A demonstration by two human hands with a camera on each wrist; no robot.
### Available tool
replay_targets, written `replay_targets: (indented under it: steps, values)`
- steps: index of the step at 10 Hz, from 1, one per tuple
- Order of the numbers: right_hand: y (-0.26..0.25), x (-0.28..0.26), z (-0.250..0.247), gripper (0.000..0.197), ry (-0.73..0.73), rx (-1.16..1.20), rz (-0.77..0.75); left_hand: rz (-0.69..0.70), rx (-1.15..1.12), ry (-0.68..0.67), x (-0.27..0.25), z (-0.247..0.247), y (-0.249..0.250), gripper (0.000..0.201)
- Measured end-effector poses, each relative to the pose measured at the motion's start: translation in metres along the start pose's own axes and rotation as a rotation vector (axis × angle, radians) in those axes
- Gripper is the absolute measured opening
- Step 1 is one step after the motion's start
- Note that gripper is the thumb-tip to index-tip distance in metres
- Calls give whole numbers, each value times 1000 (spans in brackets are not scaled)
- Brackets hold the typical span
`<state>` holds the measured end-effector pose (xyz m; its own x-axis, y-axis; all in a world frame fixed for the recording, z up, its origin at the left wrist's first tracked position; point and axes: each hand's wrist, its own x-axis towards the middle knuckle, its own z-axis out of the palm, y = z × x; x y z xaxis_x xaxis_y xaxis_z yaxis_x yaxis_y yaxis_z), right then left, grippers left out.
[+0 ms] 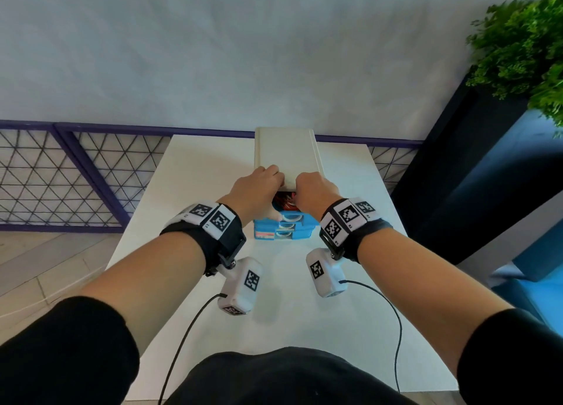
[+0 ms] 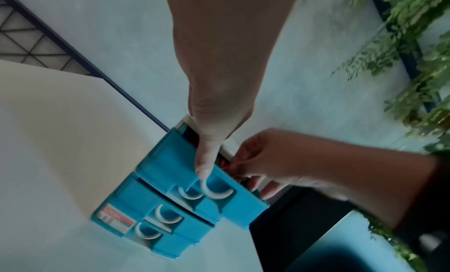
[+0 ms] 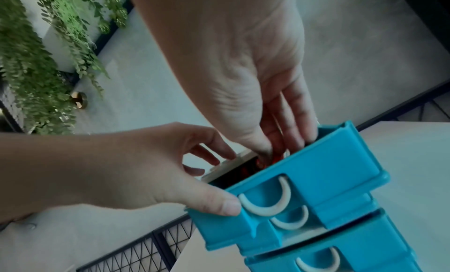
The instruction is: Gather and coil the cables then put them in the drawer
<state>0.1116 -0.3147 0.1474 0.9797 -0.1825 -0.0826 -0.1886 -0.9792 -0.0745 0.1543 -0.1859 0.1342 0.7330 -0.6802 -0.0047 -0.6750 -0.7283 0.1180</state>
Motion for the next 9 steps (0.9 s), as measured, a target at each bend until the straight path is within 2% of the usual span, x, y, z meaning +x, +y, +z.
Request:
replay_targets:
  steps: [1, 2, 3, 5, 6, 7, 8, 9]
  values:
    - [0, 3, -10, 17, 48, -73, -21, -43, 35, 89, 5, 5, 2, 45]
    - [4, 4, -5, 18, 92, 14, -51, -69, 113, 172, 12, 10, 7, 30]
    - [13, 4, 4, 20, 145, 71, -105, -85, 145, 218, 18, 13, 10, 28]
    - [16, 9, 10, 20, 175, 41, -116, -74, 140, 271, 20, 22, 6, 23]
    - [15, 9, 8, 20, 171, 26, -119, -56, 75, 230, 19, 15, 4, 23]
    - [21, 1, 3, 22, 64, 32, -118, -34, -67, 53, 11, 3, -5, 29]
    - [41, -17, -10, 24, 26, 207, -143, -26, -271, -101, -9, -10, -22, 48]
    - [68, -64, 10, 19, 123, 242, -143, 0, -393, -109, -64, -5, -37, 46]
